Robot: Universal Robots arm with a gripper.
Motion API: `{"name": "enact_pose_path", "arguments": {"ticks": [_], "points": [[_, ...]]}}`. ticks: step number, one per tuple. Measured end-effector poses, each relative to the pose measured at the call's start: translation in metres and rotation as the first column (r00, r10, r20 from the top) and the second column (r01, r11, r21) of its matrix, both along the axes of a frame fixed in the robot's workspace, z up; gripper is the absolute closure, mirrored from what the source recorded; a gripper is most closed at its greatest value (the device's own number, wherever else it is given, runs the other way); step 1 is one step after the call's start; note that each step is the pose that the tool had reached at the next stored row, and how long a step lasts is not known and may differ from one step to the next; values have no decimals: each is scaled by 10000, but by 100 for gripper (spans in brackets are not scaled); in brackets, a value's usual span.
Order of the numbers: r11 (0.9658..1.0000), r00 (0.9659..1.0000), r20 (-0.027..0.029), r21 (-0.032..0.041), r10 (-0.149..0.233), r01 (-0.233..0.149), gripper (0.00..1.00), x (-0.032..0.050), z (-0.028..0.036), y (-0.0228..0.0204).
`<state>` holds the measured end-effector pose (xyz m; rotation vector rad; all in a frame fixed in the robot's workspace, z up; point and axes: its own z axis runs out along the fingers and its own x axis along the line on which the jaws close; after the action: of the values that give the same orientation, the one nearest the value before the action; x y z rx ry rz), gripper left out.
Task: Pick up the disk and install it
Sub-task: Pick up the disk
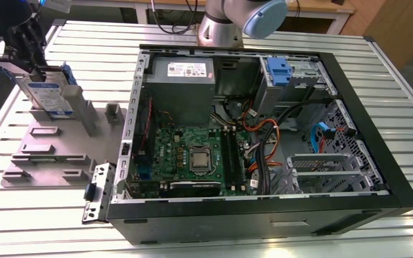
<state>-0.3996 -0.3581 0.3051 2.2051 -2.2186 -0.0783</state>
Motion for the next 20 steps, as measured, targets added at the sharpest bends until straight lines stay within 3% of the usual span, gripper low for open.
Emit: {"name": "enact_pose_path", "arguments": {"ticks": [20], "points": [[10000, 10000, 0, 0, -10, 10, 65, 0, 27, 0]]}}
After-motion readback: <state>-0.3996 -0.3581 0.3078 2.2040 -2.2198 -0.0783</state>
